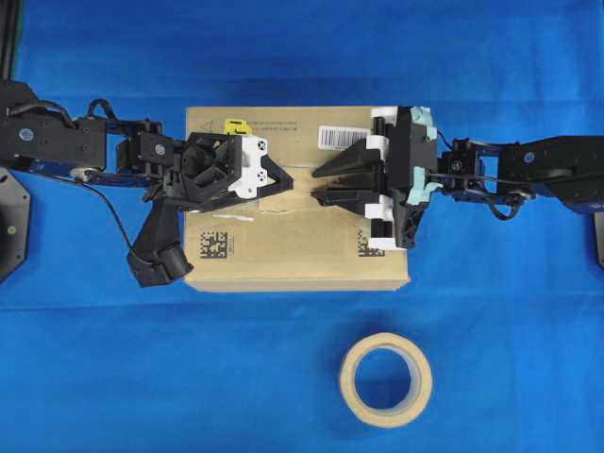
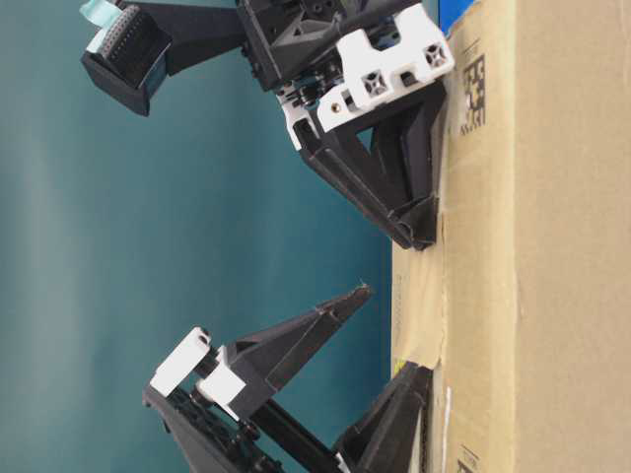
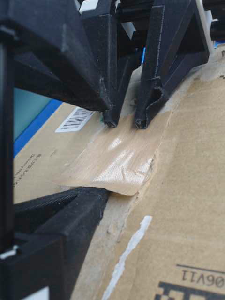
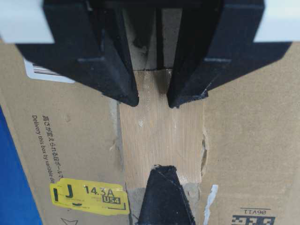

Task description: Apply tape along the seams of the closed cardboard box to seal it securely.

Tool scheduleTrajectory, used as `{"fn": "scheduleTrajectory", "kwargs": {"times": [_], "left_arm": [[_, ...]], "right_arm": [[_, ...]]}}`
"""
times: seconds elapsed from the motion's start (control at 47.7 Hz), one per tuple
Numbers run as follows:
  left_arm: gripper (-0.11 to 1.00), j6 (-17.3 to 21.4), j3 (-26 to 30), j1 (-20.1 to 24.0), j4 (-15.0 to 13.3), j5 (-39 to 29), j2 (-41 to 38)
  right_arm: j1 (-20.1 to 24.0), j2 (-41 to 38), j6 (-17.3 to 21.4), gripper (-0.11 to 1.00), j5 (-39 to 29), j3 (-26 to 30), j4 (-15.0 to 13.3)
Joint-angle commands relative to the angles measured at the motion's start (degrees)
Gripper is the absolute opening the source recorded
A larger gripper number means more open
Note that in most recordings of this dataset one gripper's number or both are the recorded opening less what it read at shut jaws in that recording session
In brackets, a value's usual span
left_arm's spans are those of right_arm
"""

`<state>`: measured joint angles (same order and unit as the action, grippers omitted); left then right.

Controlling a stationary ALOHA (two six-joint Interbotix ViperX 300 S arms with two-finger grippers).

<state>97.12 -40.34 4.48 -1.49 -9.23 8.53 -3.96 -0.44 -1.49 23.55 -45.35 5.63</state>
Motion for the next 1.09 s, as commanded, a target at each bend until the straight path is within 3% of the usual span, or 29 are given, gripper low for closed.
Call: {"fn": "scheduleTrajectory", "kwargs": {"times": [0.0, 0.398, 0.776, 1.069], "left_arm": [[0.62, -0.1, 0.7, 0.8, -0.2, -0.1, 1.1], [0.62, -0.1, 1.1, 0.9, -0.2, -0.6, 1.2], [0.62, 0.3, 5.0, 0.8, 0.0, -14.3, 0.2], [0.62, 0.0, 5.6, 0.8, 0.0, -15.4, 0.1]], "right_arm": [[-0.2, 0.9, -0.1, 0.42, -0.1, 0.4, 0.2], [-0.5, 0.4, -0.1, 0.41, -6.8, 1.8, 0.3], [-0.7, 0.3, -0.2, 0.41, -7.2, 1.8, 0.3], [-0.6, 0.3, -0.2, 0.41, -7.3, 1.7, 0.3]]}}
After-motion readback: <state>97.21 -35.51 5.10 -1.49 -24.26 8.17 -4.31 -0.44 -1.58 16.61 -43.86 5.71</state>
